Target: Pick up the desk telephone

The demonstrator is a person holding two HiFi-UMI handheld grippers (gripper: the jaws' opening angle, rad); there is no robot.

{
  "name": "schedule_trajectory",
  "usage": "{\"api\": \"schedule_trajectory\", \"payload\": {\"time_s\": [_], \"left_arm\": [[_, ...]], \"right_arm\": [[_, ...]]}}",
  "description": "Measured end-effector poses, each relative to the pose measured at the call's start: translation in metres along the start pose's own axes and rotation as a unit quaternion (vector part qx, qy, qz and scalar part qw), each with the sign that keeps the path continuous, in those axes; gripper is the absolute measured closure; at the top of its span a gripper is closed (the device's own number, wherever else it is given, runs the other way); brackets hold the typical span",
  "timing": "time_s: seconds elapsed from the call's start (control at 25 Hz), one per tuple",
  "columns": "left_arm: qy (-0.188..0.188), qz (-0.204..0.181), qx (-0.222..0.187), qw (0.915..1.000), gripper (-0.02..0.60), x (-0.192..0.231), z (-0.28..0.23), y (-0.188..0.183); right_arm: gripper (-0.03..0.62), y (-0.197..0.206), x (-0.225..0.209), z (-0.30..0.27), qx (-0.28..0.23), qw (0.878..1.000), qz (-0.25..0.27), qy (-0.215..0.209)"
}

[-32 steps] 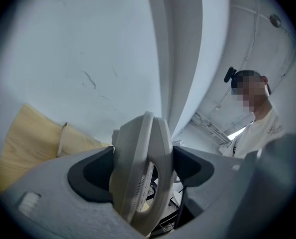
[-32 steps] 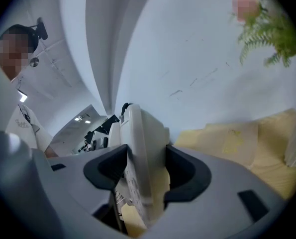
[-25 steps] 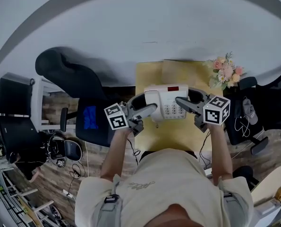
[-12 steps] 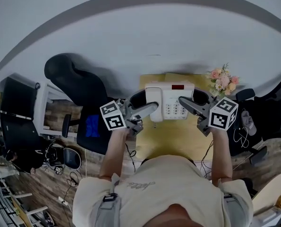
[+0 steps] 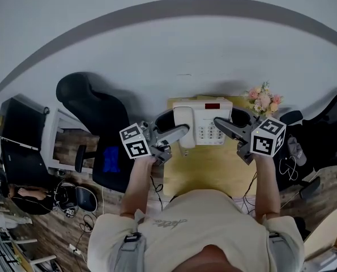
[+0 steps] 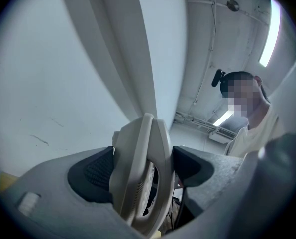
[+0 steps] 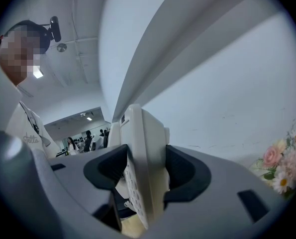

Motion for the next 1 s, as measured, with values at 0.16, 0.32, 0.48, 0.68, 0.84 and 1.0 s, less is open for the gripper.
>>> {"api": "schedule_trajectory", "payload": {"time_s": [0.16, 0.32, 0.48, 0.68, 0.84, 1.0], "left_arm": [[0.0, -0.002, -0.003, 1.0, 0.216, 0.0001, 0.0005, -0.0003], [0.002, -0.003, -0.001, 1.0, 0.216, -0.0005, 0.0008, -0.0001], [0.002, -0.002, -0.006, 1.0, 0.216, -0.0014, 0.0017, -0.0006], [0.001, -0.007, -0.005, 1.0, 0.216, -0.0006, 0.0022, -0.0008], [-0.002, -0.007, -0.003, 1.0, 0.216, 0.0, 0.0021, 0.0011], [-0.002, -0.006, -0.004, 1.0, 0.216, 0.0009, 0.0021, 0.0016]], "right_arm": [[0.362, -0.0002, 0.0001, -0.0001, 0.001, 1.0, 0.0, -0.001], [0.362, -0.0011, 0.0011, -0.0002, 0.002, 1.0, 0.004, 0.0], [0.362, -0.0025, 0.0023, -0.0005, 0.003, 1.0, 0.007, 0.0], [0.362, -0.0014, 0.0013, -0.0018, 0.005, 1.0, 0.008, -0.003], [0.362, -0.0003, 0.0005, -0.0015, 0.005, 1.0, 0.009, -0.003], [0.362, -0.0002, 0.0, -0.0016, 0.004, 1.0, 0.011, -0.002]]}}
Point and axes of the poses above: the fingertips, and each gripper's own axes: z backward along the fingers, x to its left, y out of its underside, the point moved 3 cm from there along z, backward along the fingers, and after that the axes turned 14 degrees about -y, right-handed, at the moved point
